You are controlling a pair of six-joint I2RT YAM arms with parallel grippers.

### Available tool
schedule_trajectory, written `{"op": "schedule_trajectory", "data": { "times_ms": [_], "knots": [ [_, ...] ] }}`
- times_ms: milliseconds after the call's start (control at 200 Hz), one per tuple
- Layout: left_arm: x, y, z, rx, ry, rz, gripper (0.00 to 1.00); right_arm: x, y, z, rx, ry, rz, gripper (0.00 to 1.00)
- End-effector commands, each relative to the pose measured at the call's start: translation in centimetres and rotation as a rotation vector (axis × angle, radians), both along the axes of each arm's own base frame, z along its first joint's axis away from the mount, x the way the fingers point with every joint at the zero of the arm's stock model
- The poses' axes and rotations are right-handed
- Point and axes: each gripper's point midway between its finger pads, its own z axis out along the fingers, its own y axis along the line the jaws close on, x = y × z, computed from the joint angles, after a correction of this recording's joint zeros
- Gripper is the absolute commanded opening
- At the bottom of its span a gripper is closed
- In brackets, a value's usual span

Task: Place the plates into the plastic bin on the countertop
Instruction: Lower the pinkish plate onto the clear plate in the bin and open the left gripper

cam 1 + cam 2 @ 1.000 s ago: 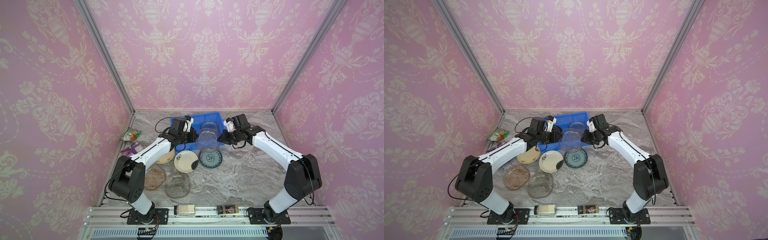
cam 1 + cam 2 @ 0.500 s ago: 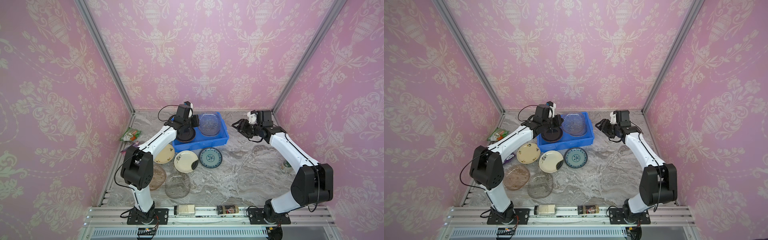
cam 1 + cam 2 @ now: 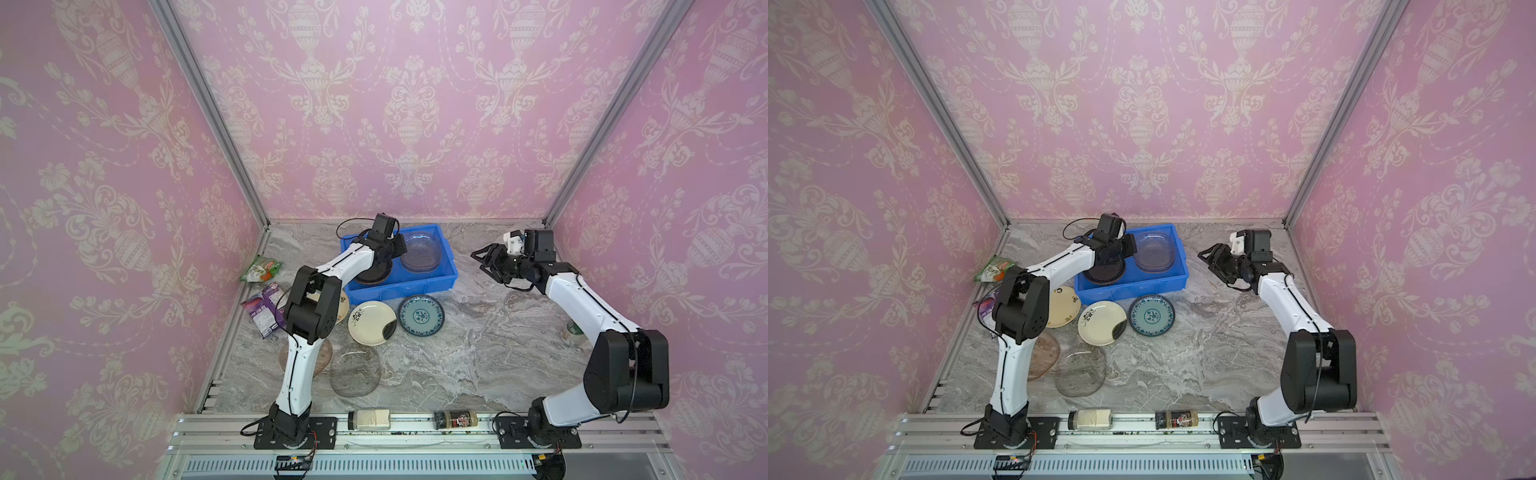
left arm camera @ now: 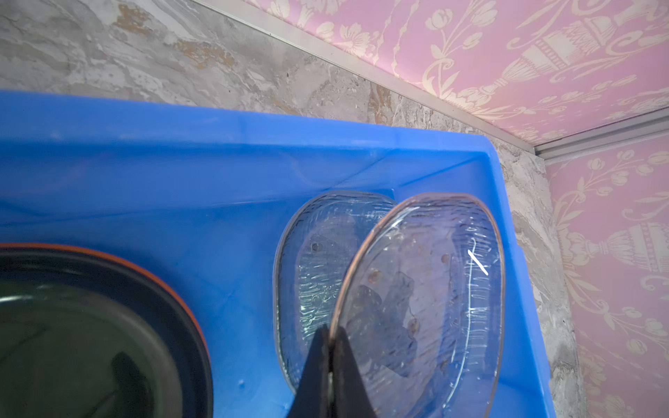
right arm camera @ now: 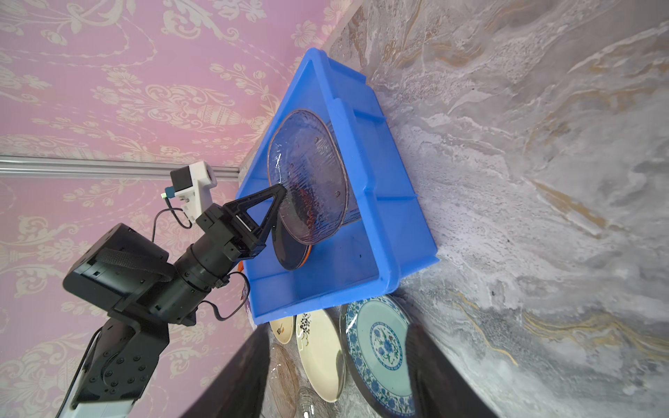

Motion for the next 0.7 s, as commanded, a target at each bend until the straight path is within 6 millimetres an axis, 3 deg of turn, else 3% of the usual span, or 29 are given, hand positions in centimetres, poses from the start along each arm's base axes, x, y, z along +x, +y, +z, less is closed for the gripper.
{"op": "schedule_trajectory", "data": {
  "times_ms": [0, 220, 495, 575, 696],
  "knots": [
    [0.5, -0.3, -0.4, -0.017, 0.027, 0.022, 0.00, -0.3, 0.3, 0.8, 0.031, -0.024, 0.011, 0.61],
    [0.7, -0.1, -3.1, 0.030, 0.070, 0.025, 0.00, -0.3, 0.4, 0.1, 0.037, -0.008, 0.013, 0.61],
    [1.1, -0.1, -4.0, 0.085, 0.085, -0.006, 0.00, -0.1, 0.4, 0.2, 0.045, -0.012, 0.007, 0.60],
    [1.3, -0.3, -3.5, 0.083, 0.075, -0.013, 0.23, -0.1, 0.4, 0.3, 0.050, -0.018, 0.005, 0.60],
    [1.8, -0.5, -2.3, 0.087, 0.047, -0.027, 0.41, 0.0, 0.8, 0.3, 0.055, -0.018, 0.012, 0.60]
  ]
}}
